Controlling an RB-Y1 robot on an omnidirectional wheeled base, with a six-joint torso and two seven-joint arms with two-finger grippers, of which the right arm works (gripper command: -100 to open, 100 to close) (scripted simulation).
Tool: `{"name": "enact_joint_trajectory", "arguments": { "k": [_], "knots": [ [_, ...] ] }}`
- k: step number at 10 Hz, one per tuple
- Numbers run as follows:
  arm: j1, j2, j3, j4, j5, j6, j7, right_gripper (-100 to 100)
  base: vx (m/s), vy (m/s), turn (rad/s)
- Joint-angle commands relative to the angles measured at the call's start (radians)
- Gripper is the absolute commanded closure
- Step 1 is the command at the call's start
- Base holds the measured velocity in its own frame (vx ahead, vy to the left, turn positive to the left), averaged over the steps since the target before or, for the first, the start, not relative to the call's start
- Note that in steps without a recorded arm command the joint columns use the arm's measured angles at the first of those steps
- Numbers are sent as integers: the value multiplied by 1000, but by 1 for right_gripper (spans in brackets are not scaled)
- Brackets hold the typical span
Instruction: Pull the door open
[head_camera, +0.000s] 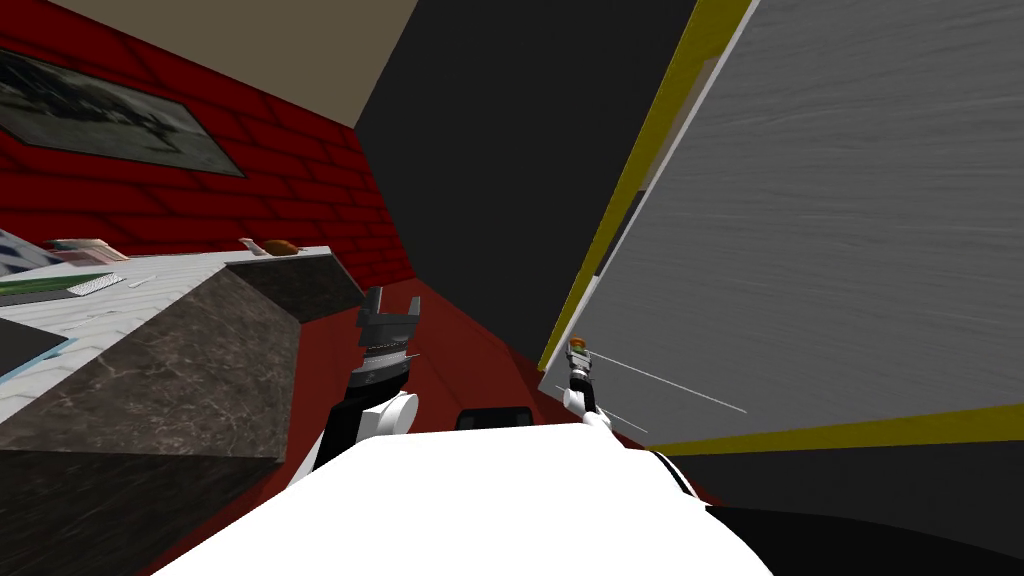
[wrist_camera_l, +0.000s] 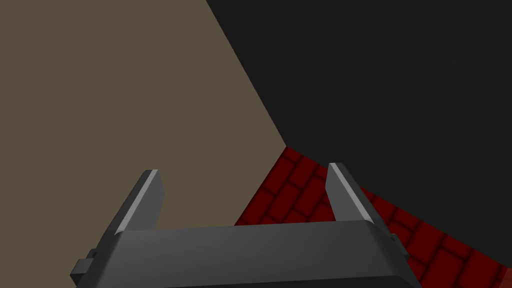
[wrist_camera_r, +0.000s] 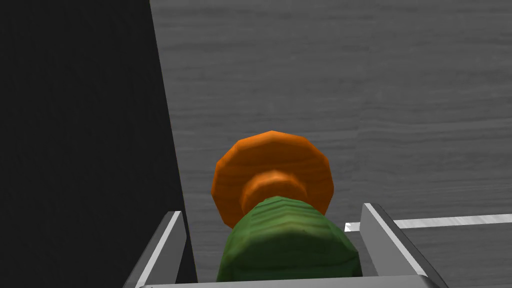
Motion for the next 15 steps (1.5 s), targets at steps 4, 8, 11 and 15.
{"name": "enact_joint_trajectory", "arguments": {
  "k": [4, 8, 11, 15],
  "knots": [
    [0, 0, 0, 0, 0, 0, 0, 100, 2, -5, -2],
    [7, -9, 17, -2, 10, 1, -19, 100, -34, -3, 27],
    [17, -22, 46, -9, 27, -2, -53, 100, -225, -22, 103],
    [34, -46, 101, -21, 59, -7, -116, 100, -270, -7, 116]
  ]
}}
